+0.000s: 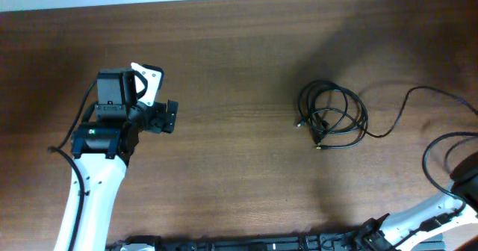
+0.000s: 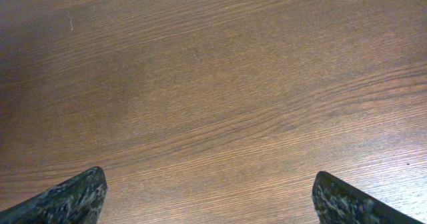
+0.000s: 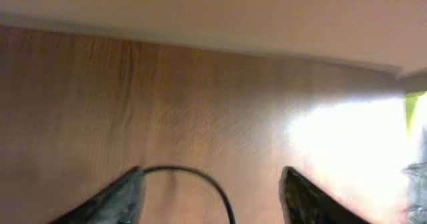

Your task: Untangle cables

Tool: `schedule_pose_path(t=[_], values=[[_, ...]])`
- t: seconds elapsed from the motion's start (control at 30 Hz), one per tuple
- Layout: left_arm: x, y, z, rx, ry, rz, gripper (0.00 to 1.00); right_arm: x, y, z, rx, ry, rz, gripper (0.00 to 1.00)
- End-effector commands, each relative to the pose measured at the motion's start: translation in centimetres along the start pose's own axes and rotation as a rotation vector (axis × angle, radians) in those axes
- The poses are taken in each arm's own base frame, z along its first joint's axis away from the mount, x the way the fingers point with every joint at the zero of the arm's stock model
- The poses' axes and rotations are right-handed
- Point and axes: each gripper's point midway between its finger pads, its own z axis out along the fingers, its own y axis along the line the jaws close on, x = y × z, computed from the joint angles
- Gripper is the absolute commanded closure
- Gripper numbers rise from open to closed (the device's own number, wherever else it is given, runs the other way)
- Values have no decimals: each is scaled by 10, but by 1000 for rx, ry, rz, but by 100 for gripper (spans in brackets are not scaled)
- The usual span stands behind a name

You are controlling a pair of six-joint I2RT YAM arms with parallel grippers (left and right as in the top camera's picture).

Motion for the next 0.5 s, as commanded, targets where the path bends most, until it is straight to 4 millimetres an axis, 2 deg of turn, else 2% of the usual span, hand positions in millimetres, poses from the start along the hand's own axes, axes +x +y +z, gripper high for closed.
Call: schedule_pose_path(t=[0.0,0.07,0.17,0.27,0.3,0.47], values=[[-3,0,-4,6,-18,7,1,17,24,0,-219,142,0,19],[-3,0,-4,7,-18,7,1,33,46,-10,-375,219,-100,10],[-3,0,-4,6,-18,7,1,54,67,-25,-509,291,-194,9],[-3,0,-4,6,-18,7,1,86,91,-48,-652,366,-358,9],[-3,0,-4,6,-18,7,1,94,95,-53,-671,381,-398,9],[-3,0,-4,6,-18,7,1,159,110,-85,-693,517,-636,8]])
